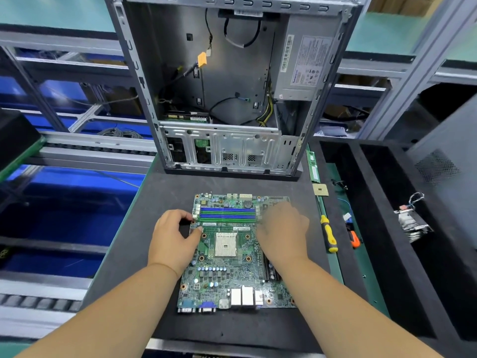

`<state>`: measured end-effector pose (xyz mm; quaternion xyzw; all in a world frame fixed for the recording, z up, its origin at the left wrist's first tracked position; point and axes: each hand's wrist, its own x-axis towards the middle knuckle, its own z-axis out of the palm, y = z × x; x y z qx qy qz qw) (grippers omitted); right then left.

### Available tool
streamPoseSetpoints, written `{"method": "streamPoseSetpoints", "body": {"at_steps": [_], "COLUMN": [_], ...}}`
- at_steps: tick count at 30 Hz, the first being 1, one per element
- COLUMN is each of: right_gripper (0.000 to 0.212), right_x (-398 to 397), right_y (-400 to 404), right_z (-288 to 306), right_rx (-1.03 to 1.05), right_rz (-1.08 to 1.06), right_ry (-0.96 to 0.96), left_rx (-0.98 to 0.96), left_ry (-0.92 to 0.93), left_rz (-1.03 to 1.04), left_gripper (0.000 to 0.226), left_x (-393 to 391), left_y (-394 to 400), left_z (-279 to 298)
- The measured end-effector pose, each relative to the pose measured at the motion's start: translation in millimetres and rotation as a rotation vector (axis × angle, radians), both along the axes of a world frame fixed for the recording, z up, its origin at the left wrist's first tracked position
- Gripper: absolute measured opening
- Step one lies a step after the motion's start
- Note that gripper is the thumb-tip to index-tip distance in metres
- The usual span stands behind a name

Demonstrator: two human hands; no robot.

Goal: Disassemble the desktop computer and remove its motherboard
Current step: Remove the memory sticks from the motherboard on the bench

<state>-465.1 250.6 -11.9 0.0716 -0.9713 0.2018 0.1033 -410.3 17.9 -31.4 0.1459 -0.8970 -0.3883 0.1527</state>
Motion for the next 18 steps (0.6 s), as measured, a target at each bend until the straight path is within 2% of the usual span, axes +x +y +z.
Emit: {"method": "streamPoseSetpoints", "body": {"at_steps": [8,14,18], "right_gripper": [0.010,0.010,0.011], "right_x": [1.1,0.5,-2.6], "right_y": [1.4,2.2,5.0], "right_z": [2.4,1.6,4.6], "right_rx": [-0.023,-0.065,-0.261], "right_rz": [0.116,0.084,0.068], "right_ry": [0.021,-0.046,-0.138], "left_rx": [-0.131,-0.098,-0.039], "left_ry": [0.073,0.041,0.011], "left_rz": [-0.075,-0.053,-0.016], "left_gripper": [0.022,0.021,0.023], "left_x": [1.4,1.5,2.1], "left_y": [-0.3,-0.3,1.2], "left_z": [-0.7,2.0,3.2]}}
